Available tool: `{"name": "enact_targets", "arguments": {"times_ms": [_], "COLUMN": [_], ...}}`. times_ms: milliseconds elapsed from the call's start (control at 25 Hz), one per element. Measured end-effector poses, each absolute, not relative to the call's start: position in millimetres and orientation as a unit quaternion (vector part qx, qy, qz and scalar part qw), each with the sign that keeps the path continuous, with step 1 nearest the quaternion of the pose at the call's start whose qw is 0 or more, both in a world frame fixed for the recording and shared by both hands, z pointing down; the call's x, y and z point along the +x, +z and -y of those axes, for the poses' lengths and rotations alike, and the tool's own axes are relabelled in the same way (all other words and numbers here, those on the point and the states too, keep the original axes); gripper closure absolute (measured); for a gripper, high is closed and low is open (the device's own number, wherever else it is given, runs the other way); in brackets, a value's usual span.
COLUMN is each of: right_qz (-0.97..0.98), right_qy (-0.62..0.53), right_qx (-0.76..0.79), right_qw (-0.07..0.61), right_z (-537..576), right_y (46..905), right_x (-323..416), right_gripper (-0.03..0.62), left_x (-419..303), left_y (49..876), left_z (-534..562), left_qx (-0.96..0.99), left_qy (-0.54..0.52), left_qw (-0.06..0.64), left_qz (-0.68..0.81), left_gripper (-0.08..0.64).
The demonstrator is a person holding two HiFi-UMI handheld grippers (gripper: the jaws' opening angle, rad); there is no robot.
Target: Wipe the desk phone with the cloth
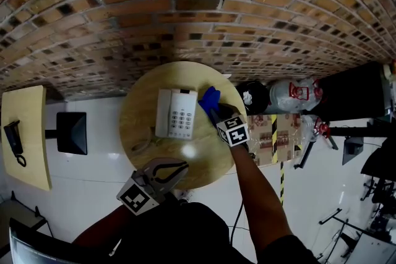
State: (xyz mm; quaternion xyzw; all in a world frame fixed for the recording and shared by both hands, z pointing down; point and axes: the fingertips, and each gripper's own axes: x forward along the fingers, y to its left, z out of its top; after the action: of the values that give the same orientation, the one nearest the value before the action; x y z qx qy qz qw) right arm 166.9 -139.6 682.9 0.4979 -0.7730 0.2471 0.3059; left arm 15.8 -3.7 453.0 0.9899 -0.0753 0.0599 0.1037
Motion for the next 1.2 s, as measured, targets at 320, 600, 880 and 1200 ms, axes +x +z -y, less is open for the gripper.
{"name": "enact_targets", "arguments": {"times_ms": [320,600,880,1200], "right_qz": [0.829,0.844,0.859,0.862], "right_qy": [0.179,0.172,0.176,0.206], "right_qx": [0.421,0.363,0.291,0.233], "right_qw": [0.321,0.356,0.382,0.401], "right_z": [205,203,111,28], "right_y": [660,693,712,733], "right_x": [98,48,7,-23], "right_gripper": [0.503,0.503,0.503,0.503], "left_x": [-6,-34,-41,-32], "left_y": [446,456,454,454], "left_z": [5,17,27,20], "left_qx": [0.990,0.985,0.983,0.990], "left_qy": [0.051,0.052,0.040,0.049], "left_qw": [0.089,0.105,0.112,0.072], "left_qz": [0.097,0.130,0.141,0.113], "left_gripper": [0.546,0.546,0.546,0.546]}}
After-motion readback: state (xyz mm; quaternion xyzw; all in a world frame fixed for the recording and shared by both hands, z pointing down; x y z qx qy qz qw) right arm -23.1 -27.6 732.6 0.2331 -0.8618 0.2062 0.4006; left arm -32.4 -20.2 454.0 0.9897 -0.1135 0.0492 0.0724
